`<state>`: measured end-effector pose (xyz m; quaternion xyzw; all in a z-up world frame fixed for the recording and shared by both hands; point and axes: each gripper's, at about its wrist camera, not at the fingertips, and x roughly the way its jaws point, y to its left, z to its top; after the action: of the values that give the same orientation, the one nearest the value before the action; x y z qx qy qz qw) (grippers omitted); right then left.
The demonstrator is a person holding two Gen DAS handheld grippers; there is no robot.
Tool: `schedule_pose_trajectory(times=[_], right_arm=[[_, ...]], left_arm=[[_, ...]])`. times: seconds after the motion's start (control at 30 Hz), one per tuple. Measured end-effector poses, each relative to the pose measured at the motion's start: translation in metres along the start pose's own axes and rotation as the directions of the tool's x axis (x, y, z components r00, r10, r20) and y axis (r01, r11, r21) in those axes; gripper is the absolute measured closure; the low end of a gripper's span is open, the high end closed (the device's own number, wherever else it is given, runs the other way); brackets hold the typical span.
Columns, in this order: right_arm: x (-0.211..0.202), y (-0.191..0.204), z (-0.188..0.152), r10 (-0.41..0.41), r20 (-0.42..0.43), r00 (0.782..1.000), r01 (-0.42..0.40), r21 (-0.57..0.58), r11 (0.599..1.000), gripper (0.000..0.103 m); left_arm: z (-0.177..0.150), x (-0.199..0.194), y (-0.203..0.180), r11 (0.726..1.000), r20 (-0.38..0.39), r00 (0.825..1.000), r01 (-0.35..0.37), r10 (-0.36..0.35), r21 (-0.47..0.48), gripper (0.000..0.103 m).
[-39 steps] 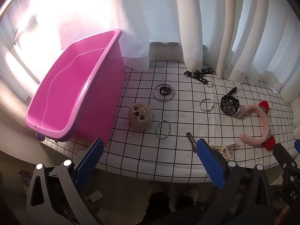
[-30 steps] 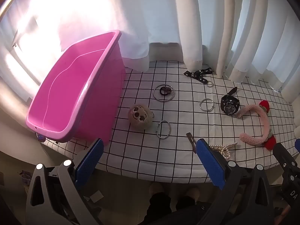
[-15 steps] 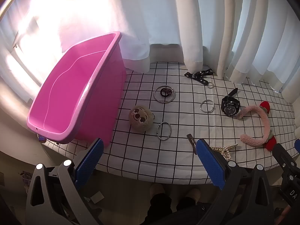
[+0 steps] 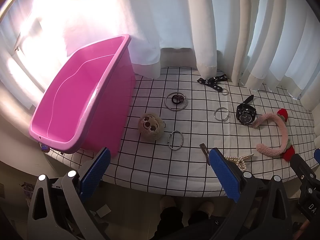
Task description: Organize jewelry
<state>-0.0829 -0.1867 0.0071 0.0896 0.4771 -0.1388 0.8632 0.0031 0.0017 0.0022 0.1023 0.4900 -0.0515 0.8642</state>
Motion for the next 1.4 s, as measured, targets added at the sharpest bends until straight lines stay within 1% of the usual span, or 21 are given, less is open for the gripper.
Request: schedule_pose_trajectory(times=[1.13, 1.2, 1.3, 1.4], right_arm=[[0.0, -0.006, -0.002, 0.023, 0.011, 1.0, -0.023, 0.01, 1.0, 0.009], [0.001, -0.008, -0.003, 0.04, 0.011, 0.999, -0.04, 0.01, 0.999, 0.009], [0.001, -0.016, -0.007, 0.093, 0.018, 0.996, -0.093, 0.026, 0.995, 0.009], [0.005, -0.029, -0.014, 0.112, 0.024, 0.993, -0.113, 0.054, 0.992, 0.009]], left_arm=[[0.0, -0.002, 0.0, 1.0, 0.001, 1.0, 0.002, -0.002, 0.006, 0.006], [-0.001, -0.001, -0.002, 1.0, -0.002, 1.0, 0.009, -0.009, 0.006, 0.006], [-0.005, 0.004, -0.005, 1.0, -0.02, 0.999, 0.028, -0.028, 0.003, 0.006], [-0.012, 0.011, -0.009, 0.999, -0.04, 0.998, 0.045, -0.045, 0.004, 0.006]])
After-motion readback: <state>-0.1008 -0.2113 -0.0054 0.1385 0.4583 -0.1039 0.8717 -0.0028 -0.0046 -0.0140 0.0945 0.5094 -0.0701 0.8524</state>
